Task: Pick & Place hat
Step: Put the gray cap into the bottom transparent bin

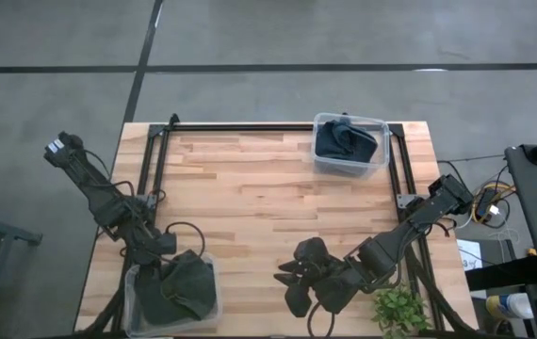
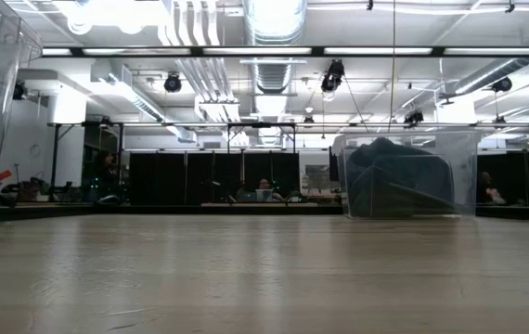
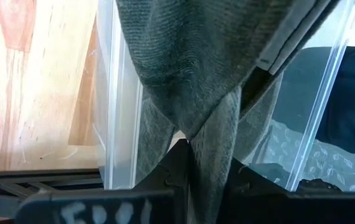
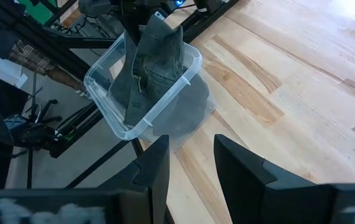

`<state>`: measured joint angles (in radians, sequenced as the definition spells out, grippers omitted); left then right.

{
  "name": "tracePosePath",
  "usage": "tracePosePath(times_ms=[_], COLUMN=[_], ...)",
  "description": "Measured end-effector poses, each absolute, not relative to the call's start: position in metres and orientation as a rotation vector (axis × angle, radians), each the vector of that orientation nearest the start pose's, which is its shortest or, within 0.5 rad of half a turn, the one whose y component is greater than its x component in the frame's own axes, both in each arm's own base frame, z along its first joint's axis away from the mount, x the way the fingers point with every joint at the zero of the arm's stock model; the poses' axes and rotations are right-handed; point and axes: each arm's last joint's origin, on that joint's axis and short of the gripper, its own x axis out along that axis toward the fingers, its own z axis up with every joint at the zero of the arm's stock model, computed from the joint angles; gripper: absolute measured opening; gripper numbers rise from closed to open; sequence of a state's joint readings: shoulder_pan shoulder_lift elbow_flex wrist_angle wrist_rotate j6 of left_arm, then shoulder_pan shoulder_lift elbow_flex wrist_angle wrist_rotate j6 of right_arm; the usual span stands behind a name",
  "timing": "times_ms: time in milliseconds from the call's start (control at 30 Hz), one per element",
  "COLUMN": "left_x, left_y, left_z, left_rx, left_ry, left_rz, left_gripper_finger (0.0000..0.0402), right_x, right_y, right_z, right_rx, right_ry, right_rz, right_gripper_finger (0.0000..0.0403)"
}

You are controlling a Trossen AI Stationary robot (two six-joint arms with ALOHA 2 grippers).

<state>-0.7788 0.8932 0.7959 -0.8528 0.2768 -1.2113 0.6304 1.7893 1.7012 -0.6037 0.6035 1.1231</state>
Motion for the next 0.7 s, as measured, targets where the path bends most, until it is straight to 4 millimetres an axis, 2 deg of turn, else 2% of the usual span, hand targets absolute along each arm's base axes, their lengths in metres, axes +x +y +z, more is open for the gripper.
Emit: tracePosePath(times_ms=[367,700], left_x=[0.109,0.1101], left_y=[-0.1186,-0.1195], left_z=[0.268,0.2692], left_rx=[-0.774,-0.794], left_ry=[1.371,1.358], left_rz=[-0.266,-0.267], left_gripper_finger=[0.005,0.0125], right_x=[0.3305,0.3306], right_y=[0.2208,0.2208], right_z=[0.341,0.3409], right_rx=[0.692,0.685], right_ry=[0.497,0.498], right_rz=[-0.283,-0.281], right_gripper_finger=[0.0118,0.0118])
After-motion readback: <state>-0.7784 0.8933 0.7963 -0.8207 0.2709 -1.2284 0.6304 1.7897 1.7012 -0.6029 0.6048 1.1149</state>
